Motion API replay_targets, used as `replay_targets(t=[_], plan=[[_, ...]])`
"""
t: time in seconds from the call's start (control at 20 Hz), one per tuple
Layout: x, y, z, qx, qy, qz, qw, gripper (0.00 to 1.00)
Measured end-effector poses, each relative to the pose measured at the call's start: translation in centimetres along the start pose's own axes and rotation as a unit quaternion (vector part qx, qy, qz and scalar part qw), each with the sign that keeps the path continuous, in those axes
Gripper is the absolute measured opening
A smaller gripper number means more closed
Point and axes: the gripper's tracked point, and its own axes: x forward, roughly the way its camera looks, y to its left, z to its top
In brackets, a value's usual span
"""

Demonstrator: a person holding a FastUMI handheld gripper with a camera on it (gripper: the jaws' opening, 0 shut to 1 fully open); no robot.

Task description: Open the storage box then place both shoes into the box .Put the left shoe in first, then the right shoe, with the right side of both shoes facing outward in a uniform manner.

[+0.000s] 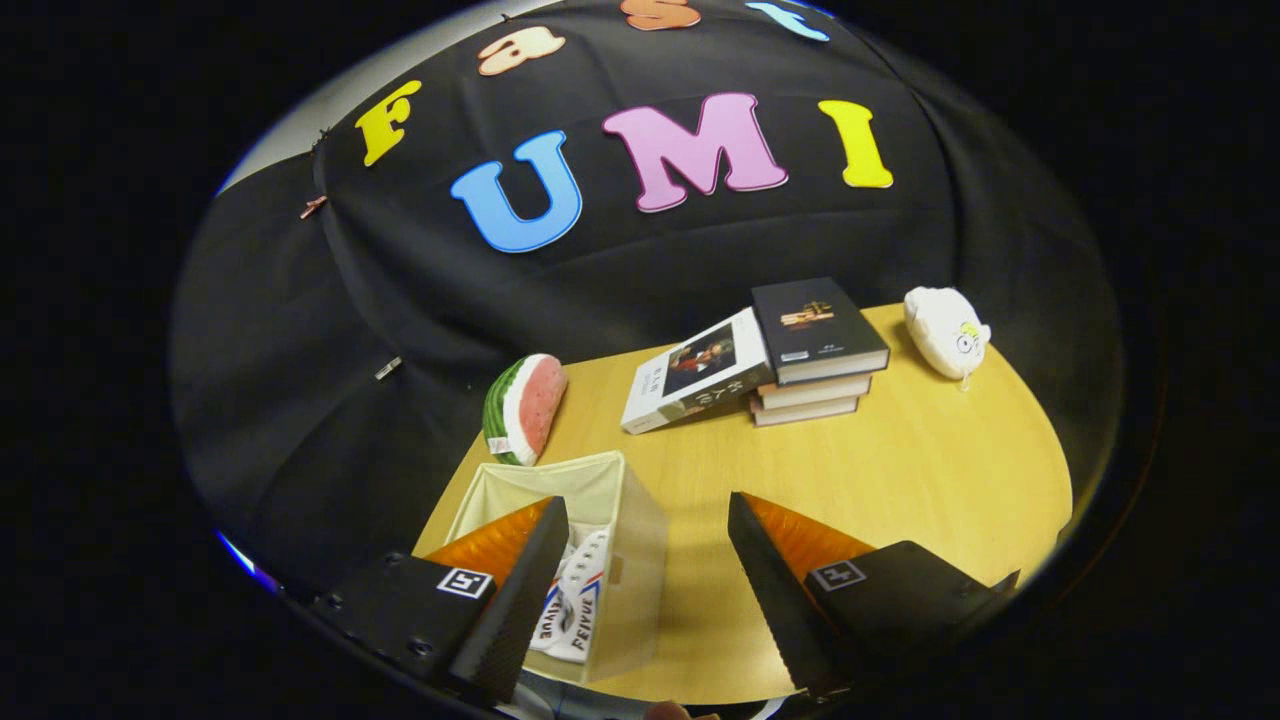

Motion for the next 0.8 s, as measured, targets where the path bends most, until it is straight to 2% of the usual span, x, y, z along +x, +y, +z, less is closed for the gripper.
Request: replay_targets(t=[0.35,0.6,0.8], plan=[[-4.1,-8.7,6.8,-0.05,-0.104,-0.077,0.99,0.99],[-8.2,-13.3,10.5,-0.091,-0.178,-0.14,0.97,0.99],[-11.2,-14.6,11.7,-0.121,-0.211,-0.165,0.956,0.98]])
